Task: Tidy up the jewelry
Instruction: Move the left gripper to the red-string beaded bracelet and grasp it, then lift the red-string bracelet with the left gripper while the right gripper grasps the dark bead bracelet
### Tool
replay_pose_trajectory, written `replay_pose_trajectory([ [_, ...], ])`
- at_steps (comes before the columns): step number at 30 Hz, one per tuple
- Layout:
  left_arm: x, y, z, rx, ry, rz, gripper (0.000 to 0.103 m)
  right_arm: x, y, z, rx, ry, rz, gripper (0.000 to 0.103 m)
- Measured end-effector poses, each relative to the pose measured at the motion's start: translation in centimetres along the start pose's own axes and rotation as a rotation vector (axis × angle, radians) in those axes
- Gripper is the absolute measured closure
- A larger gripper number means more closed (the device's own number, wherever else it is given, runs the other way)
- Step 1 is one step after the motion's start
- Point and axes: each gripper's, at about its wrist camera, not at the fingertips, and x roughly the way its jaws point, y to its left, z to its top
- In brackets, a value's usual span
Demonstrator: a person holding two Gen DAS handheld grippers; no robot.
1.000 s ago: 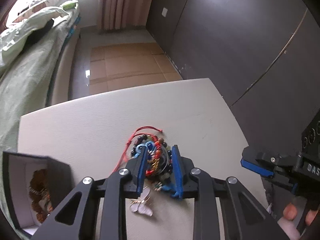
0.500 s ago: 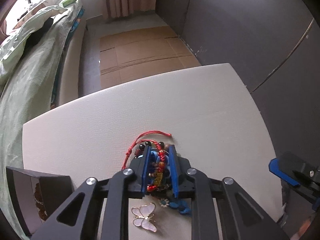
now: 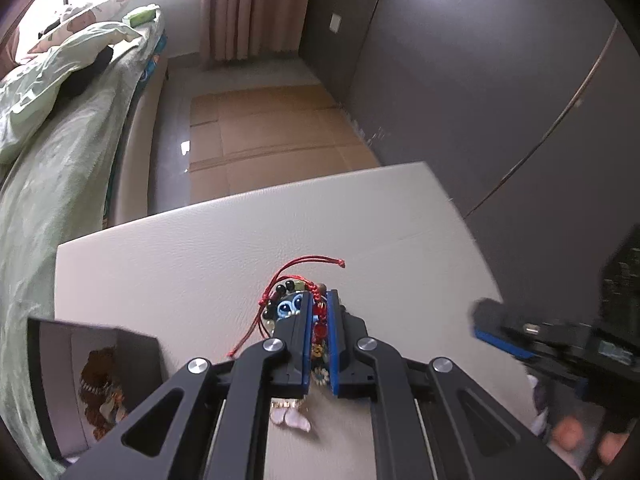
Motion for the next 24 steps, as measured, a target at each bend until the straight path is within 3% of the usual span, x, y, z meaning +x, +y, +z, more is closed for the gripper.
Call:
replay_pose_trajectory([
  [12,-6.5,5.0,-2.7,-0.124,-0.127,-0.124,0.099,3.5,2.9,-1.5,-0.058,0.044,-0.010,0.056],
  [24,-9.2,9.6,-3.2,-0.232,-0.176,-0.220,0.098,8.5,6.9,-3.4,-0.224,0.056,-0.123,0.056],
])
